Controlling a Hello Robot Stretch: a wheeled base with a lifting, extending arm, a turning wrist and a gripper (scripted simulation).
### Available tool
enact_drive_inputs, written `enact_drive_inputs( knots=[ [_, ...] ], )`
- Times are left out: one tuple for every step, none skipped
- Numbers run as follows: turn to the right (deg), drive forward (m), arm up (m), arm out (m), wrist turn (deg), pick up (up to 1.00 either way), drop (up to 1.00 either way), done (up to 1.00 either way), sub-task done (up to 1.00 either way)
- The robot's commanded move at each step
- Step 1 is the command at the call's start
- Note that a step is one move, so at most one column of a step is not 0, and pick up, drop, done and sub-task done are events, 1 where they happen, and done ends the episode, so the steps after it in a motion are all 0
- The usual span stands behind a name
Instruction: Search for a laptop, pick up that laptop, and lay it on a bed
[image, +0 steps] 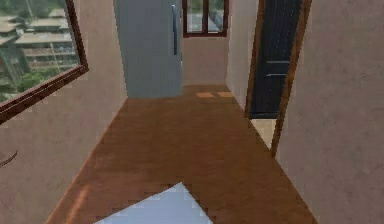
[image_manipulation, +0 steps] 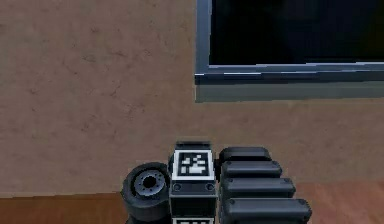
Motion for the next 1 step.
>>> enact_drive_inputs(
  knots=[
    [9.0,0.0,0.0,0.0,0.0,0.0,0.0,0.0,0.0]
  ],
)
